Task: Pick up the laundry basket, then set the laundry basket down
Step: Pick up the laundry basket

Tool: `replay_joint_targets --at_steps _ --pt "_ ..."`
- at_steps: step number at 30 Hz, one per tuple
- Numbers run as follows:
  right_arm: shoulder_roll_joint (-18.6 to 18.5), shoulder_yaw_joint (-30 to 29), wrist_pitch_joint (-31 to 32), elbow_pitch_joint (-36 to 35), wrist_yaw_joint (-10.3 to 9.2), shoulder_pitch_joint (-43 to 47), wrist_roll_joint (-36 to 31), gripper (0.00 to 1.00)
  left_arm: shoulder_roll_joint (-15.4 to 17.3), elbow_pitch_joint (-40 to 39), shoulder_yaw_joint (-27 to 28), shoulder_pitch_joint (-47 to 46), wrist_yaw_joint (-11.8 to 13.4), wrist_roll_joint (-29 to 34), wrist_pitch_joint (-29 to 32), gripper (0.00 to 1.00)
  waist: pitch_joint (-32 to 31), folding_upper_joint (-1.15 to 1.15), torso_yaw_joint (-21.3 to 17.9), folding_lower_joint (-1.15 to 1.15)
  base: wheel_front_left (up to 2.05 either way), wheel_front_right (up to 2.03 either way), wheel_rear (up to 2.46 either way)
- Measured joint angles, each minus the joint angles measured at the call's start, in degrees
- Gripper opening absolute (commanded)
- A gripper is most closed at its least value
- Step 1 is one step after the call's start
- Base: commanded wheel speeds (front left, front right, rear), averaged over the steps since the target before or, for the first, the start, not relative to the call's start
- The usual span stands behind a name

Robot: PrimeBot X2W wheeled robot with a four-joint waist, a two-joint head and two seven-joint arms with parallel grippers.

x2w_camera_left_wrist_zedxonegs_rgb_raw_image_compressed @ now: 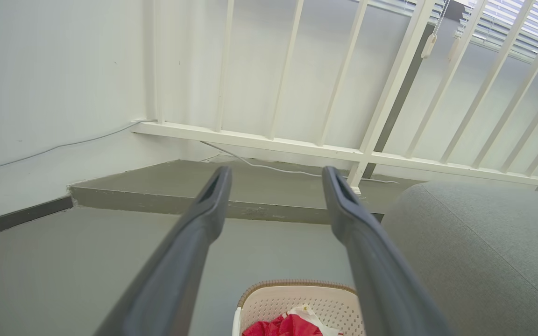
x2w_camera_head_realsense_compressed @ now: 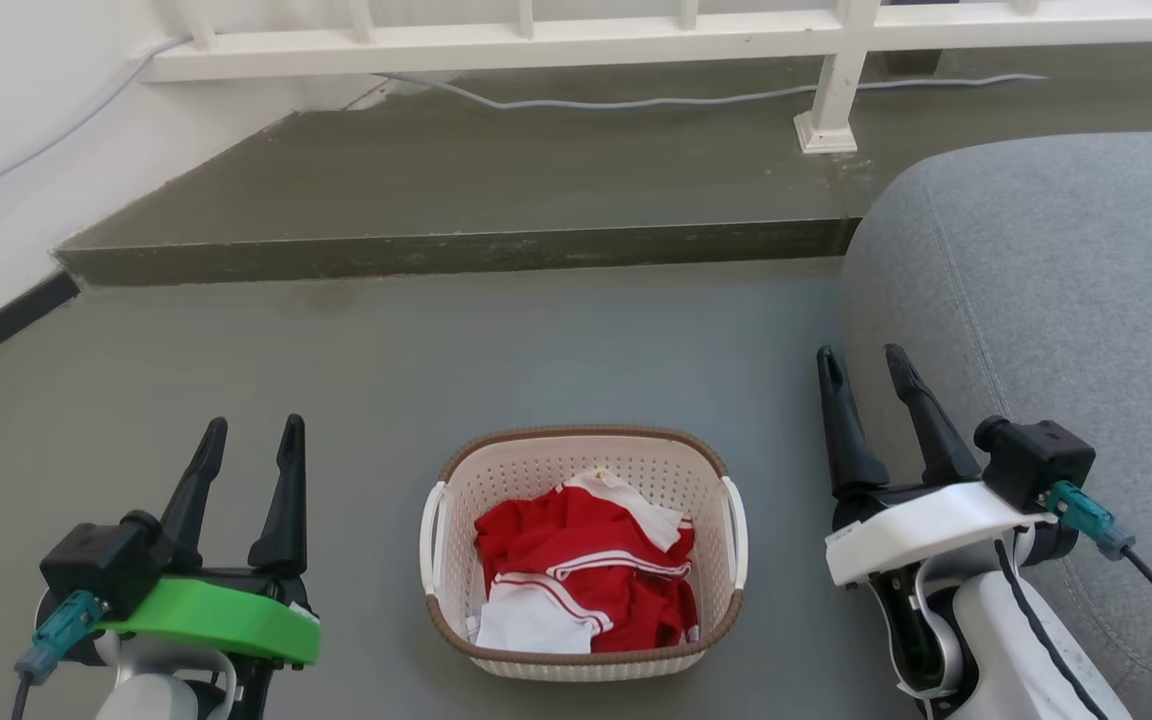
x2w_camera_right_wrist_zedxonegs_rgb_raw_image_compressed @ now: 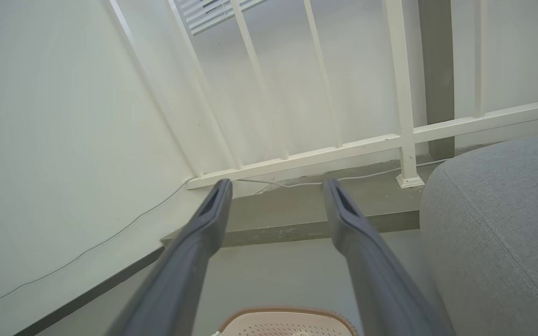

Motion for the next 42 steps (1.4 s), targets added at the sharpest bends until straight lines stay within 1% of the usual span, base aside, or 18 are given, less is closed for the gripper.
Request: replay_joint_targets --at_steps 6,10,19,21,22,30,34,42 --pt "0.00 0.57 0.00 -0.01 -0.52 0.00 -1.03 1.00 -0.04 -0.52 0.59 0.00 -0.01 0.31 -0.01 1.00 1.25 0.00 -0.21 0.00 0.00 0.00 0.00" --pt "0.00 0.71 0.00 -0.04 -1.22 -0.02 -1.52 1.00 0.04 -1.14 1.00 0.00 -0.08 0.31 -0.15 1.00 2.43 0.00 -0.44 0.00 0.00 0.00 0.00" --pt "-0.02 0.94 0.00 -0.47 -2.52 -0.59 -2.02 1.00 1.33 -2.31 0.92 -0.08 -0.08 0.27 -0.15 1.00 5.99 0.00 -1.02 0.00 0.00 0.00 0.00" --pt "-0.02 0.97 0.00 -0.53 -2.56 -1.10 -2.02 1.00 1.94 -2.74 0.10 -0.14 -0.08 0.24 -0.15 1.00 6.93 0.00 -1.14 0.00 0.00 0.00 0.00" --pt "-0.02 1.02 -0.01 -0.65 -2.99 -1.28 -2.02 1.00 2.26 -2.90 -0.27 -0.17 -0.08 0.22 -0.15 1.00 7.44 0.00 -1.21 0.00 0.00 0.00 0.00" --pt "-0.04 1.79 -0.09 -0.62 -3.99 -2.14 -2.00 1.00 5.08 -3.16 -2.26 -1.14 -0.08 -0.43 -0.15 1.00 11.86 0.00 -1.72 0.00 0.00 0.00 0.00" --pt "-0.07 1.91 -0.09 -0.31 -4.43 -3.58 -1.98 1.00 6.99 -3.09 -4.12 -3.40 -0.09 -0.94 -0.15 1.00 14.98 0.00 -2.04 0.00 0.00 0.00 0.00" --pt "-0.16 2.41 -0.13 1.49 -4.59 -6.39 -1.19 1.00 9.68 -0.57 -8.18 -7.73 -0.09 -4.38 -0.15 1.00 20.60 0.00 -2.47 0.00 0.00 0.00 0.00"
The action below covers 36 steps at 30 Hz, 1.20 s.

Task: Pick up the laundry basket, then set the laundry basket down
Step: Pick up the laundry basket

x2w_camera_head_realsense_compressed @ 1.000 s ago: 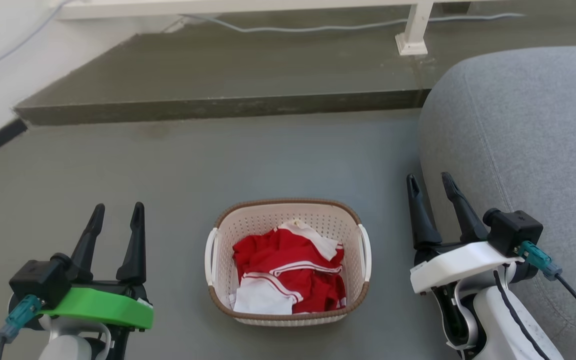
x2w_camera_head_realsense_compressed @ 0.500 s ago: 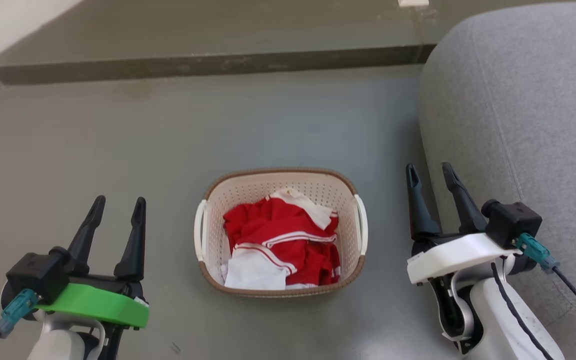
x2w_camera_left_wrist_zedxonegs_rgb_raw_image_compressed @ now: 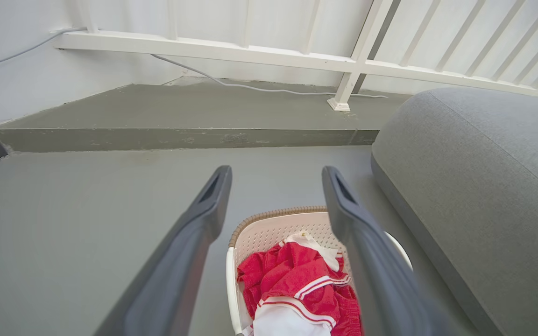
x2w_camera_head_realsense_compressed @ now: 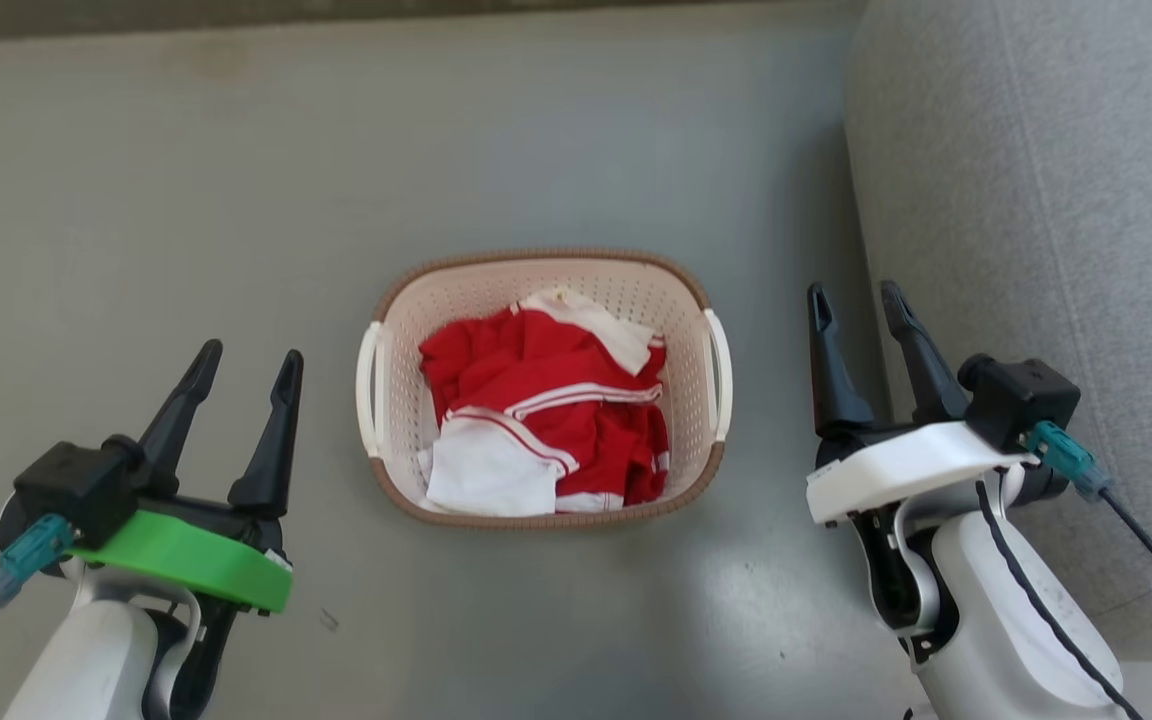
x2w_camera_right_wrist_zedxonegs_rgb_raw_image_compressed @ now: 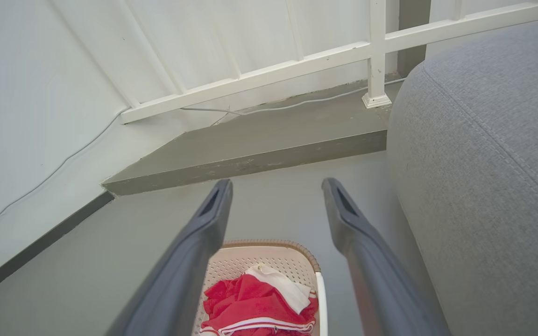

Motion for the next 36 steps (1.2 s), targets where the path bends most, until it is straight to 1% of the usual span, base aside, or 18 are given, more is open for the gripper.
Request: replay_joint_targets --at_steps 1,5,7,15,23,31,36 --pt "-0.01 0.10 0.00 0.31 -0.30 -0.41 0.19 1.00 0.45 0.82 -0.68 -0.61 0.00 -0.12 0.00 1.00 0.75 0.00 -0.04 0.00 0.00 0.00 0.00" --pt "-0.07 0.55 -0.01 1.88 -0.31 -2.33 0.59 1.00 1.93 3.32 -2.72 -3.41 0.00 -2.19 0.02 1.00 3.77 0.00 -0.17 0.00 0.00 0.00 0.00" --pt "-0.07 0.77 -0.01 2.36 -0.31 -2.87 0.67 1.00 2.40 3.78 -3.22 -4.26 0.00 -2.43 0.03 1.00 4.56 0.00 -0.20 0.00 0.00 0.00 0.00" --pt "-0.13 2.45 -0.01 5.36 -0.37 -7.48 2.16 1.00 5.16 8.00 -7.05 -11.62 0.00 -3.97 1.36 1.00 10.94 0.00 -0.45 0.00 0.00 0.00 0.00" --pt "-0.35 2.38 -0.01 10.18 -0.37 -12.23 3.63 1.00 5.82 12.73 -8.87 -18.05 0.00 -9.90 3.38 1.00 17.42 0.00 -0.80 0.01 0.00 0.00 0.00" --pt "-0.49 2.68 -0.01 14.45 -0.37 -17.19 4.64 1.00 6.83 16.40 -12.00 -24.20 0.00 -12.22 5.36 1.00 23.44 0.00 -1.34 0.01 0.00 0.00 0.00" --pt "-0.54 3.96 -0.01 17.51 -0.37 -20.32 6.14 1.00 7.42 18.11 -14.58 -27.50 0.00 -13.57 6.15 1.00 26.84 0.00 -1.59 0.00 0.00 0.00 0.00"
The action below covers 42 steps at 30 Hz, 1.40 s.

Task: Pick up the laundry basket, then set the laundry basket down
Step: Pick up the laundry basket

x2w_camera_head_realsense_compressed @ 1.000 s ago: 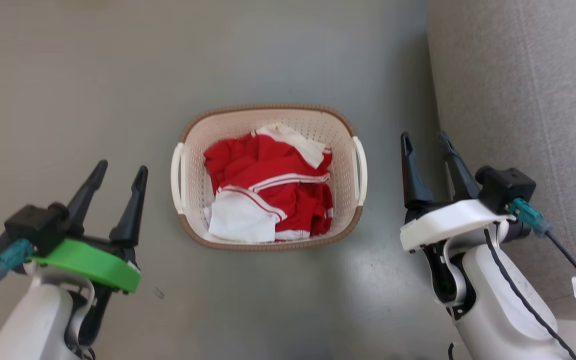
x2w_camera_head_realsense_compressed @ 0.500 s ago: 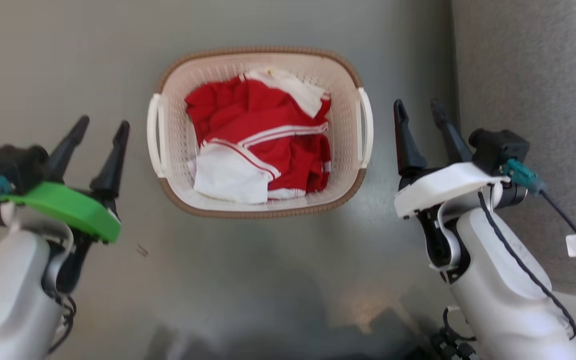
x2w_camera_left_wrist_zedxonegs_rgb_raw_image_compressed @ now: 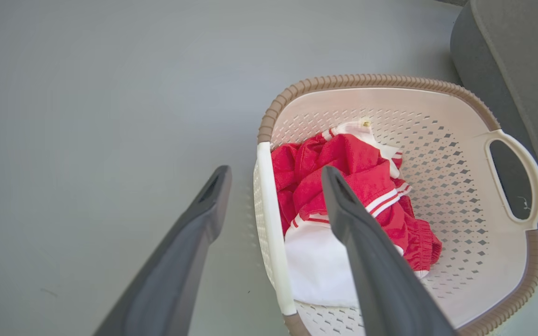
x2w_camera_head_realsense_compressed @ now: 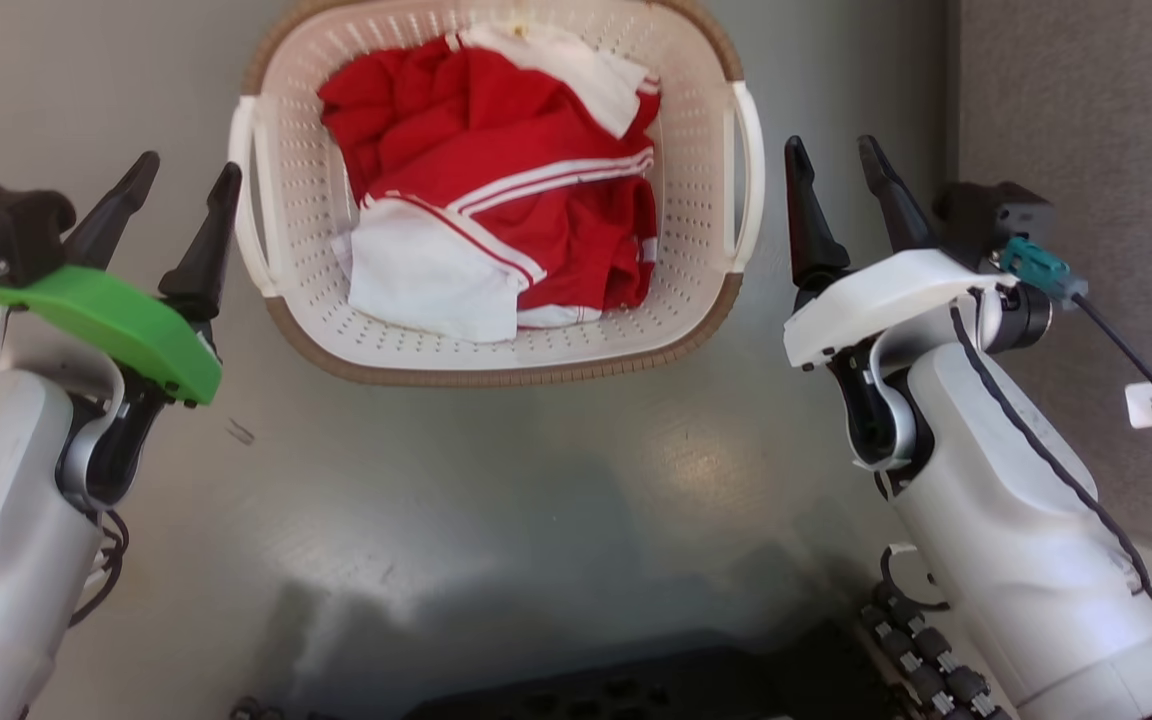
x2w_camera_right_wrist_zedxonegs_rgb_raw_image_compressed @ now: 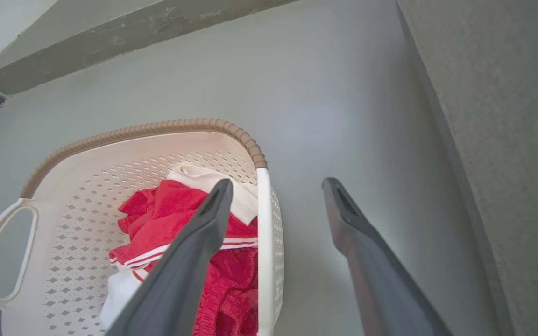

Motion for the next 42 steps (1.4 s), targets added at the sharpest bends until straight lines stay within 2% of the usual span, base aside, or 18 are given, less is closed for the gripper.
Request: replay_joint_targets --at_steps 17,26,28,29,30,31,32,33,34,42 --pt "-0.20 8.18 0.00 11.81 0.00 -10.60 6.10 1.00 0.43 5.58 -6.76 -9.05 0.00 -4.35 3.37 1.00 8.94 0.00 -0.31 0.00 0.00 0.00 0.00" --pt "-0.23 10.57 0.00 13.59 0.00 -14.86 8.40 1.00 0.04 7.92 -10.58 -11.09 0.00 -7.10 3.50 1.00 10.52 0.00 -0.08 0.00 0.00 0.00 0.00" --pt "-0.24 10.94 0.00 14.06 0.00 -15.34 8.53 1.00 0.02 8.48 -10.96 -11.77 0.00 -7.43 3.43 0.87 10.67 0.00 0.01 0.00 0.00 0.00 0.00" --pt "-0.24 11.06 0.00 14.26 0.00 -15.58 8.75 1.00 0.01 8.68 -11.20 -12.06 0.00 -7.48 3.42 0.75 10.73 0.00 0.05 0.00 0.00 0.00 0.00" --pt "-0.23 11.18 0.00 14.49 0.00 -15.79 8.94 0.81 -0.03 8.84 -11.43 -12.33 0.00 -7.57 3.34 0.51 10.78 0.00 0.09 0.00 0.00 0.00 0.00" --pt "-0.24 11.29 0.00 14.74 0.00 -15.96 9.00 0.53 -0.05 8.94 -11.67 -12.50 0.00 -7.67 3.19 0.44 10.83 0.00 0.14 0.00 0.00 0.00 0.00" --pt "-0.24 11.41 0.00 15.02 0.00 -16.11 9.18 0.36 -0.10 9.07 -11.98 -12.67 0.00 -8.02 3.16 0.35 10.87 0.00 0.18 0.00 0.00 0.00 0.00" --pt "-0.24 11.56 0.00 15.29 0.00 -16.31 9.59 0.16 -0.13 9.17 -12.33 -12.84 0.00 -8.36 3.13 0.14 10.90 0.00 0.21 0.00 0.00 0.00 0.00" --pt "-0.24 11.69 0.00 15.60 0.00 -16.59 9.87 0.00 -0.21 9.27 -12.65 -13.01 0.00 -8.71 2.86 0.00 10.92 0.00 0.26 0.00 0.00 0.00 0.00" --pt "0.47 12.73 0.00 16.95 -0.01 -17.18 10.84 0.00 -1.83 11.54 -15.10 -14.08 0.11 -10.68 1.03 0.00 9.81 0.00 0.66 0.00 0.00 0.00 0.00"
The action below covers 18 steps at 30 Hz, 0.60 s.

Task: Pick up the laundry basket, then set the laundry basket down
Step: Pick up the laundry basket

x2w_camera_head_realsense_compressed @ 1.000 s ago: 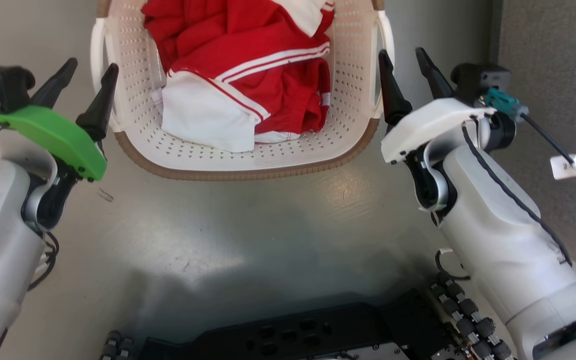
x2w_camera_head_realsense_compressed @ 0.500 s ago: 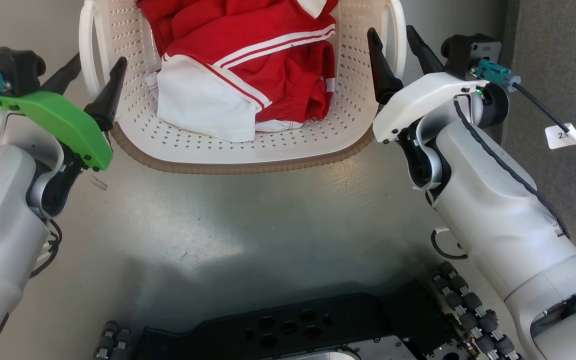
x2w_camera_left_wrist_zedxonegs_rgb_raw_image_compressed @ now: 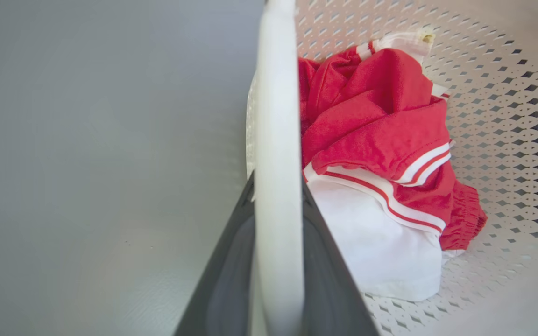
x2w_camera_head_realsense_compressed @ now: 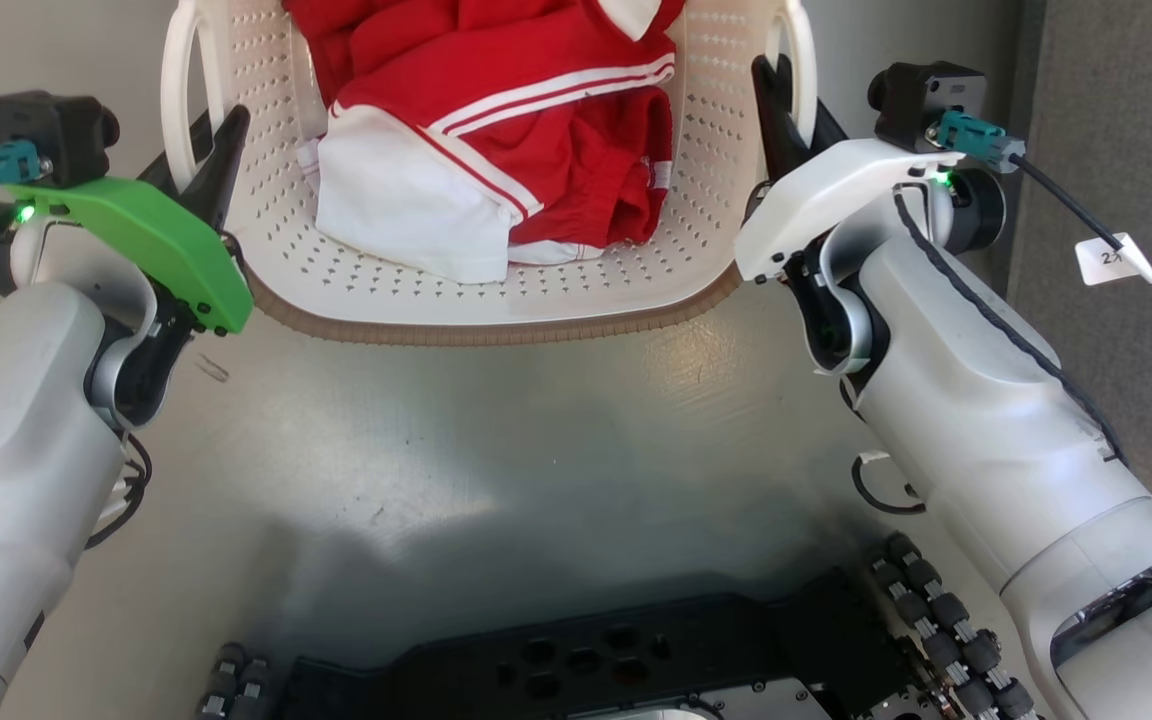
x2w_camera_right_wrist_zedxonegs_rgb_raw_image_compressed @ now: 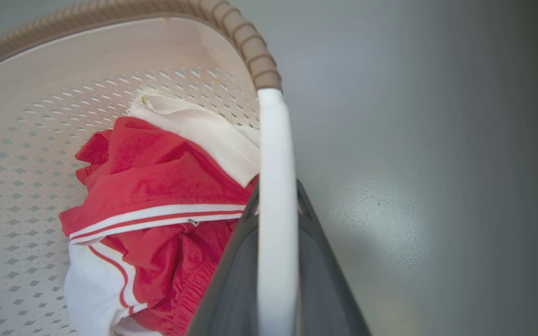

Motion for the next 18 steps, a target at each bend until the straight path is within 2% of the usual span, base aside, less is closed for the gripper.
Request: replay_joint_targets --at_steps 5,18 --pt "0.14 1.35 0.00 0.43 -0.02 0.04 1.68 0.00 -0.38 2.07 -1.65 0.04 0.01 -2.08 -0.96 0.00 -2.53 0.00 0.18 0.00 0.00 0.00 0.00" --pt "-0.15 9.55 0.26 4.17 -0.46 2.07 8.14 0.00 -1.38 5.79 -5.58 3.49 0.04 -7.49 0.24 0.00 -10.56 0.00 0.29 0.00 0.00 0.00 0.00"
